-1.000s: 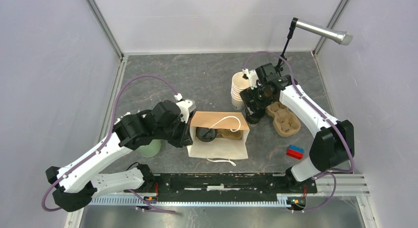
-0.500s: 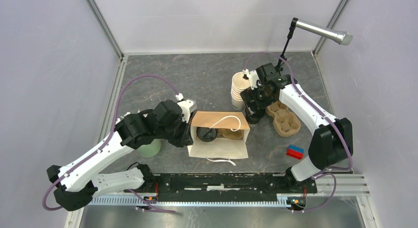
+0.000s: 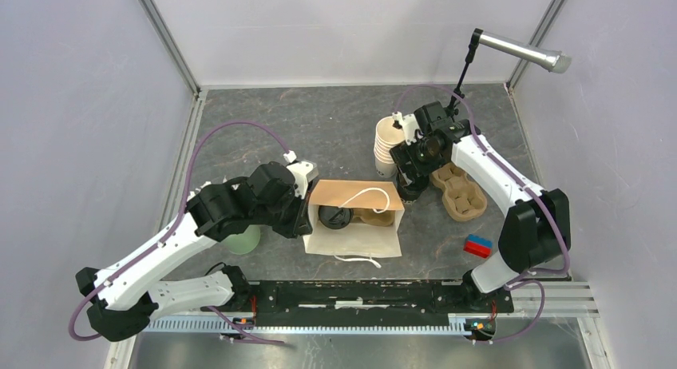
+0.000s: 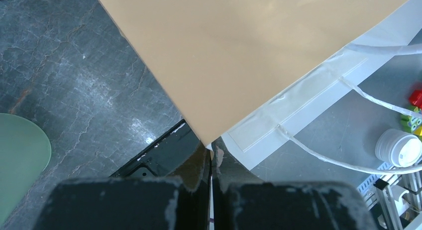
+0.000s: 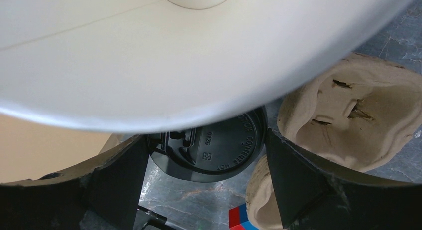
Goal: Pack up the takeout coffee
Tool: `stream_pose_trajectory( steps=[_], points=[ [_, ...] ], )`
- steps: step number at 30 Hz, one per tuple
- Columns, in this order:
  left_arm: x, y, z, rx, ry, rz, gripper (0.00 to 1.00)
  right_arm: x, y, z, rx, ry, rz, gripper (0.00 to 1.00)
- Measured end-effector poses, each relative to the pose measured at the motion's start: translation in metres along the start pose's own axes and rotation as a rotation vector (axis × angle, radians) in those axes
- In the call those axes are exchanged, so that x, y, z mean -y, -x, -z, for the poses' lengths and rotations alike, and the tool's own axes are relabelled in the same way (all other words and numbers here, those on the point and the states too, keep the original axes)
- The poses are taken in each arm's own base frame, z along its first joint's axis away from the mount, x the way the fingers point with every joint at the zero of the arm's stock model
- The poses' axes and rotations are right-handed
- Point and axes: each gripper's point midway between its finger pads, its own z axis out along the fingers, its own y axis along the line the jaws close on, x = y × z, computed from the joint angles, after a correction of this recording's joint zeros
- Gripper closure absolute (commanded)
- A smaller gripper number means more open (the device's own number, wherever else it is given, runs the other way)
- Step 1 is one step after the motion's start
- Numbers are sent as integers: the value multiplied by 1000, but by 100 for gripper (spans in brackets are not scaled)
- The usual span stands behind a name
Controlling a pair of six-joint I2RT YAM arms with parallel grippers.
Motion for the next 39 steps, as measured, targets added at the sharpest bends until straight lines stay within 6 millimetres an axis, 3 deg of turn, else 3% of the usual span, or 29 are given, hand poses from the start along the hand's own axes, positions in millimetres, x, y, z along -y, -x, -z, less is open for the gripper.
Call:
stream_pose_trajectory(
  steps=[5, 8, 11, 18, 22, 26, 34, 39],
  points=[
    [-3, -1, 0, -4, 16, 1, 98, 0, 7, 11, 14, -2, 1, 17],
    [-2, 1, 0, -10, 21, 2, 98, 0, 20, 32, 73, -19, 7, 17],
    [-1, 4, 1, -18, 28, 2, 98, 0, 33, 67, 156, -44, 13, 17],
    [4, 13, 3, -13, 24, 3, 98, -7, 65, 173, 436, -93, 46, 19],
    [6, 15, 5, -6, 14, 4, 98, -23, 72, 226, 605, -58, 107, 19],
    [10, 15, 4, -15, -1, 13, 98, -41, 69, 264, 722, -16, 173, 19],
    [14, 19, 0, -27, -2, 36, 98, -84, 81, 310, 914, 161, 323, 17],
    [18, 24, 0, -27, -9, 41, 98, -114, 76, 332, 1031, 305, 393, 17]
  ],
)
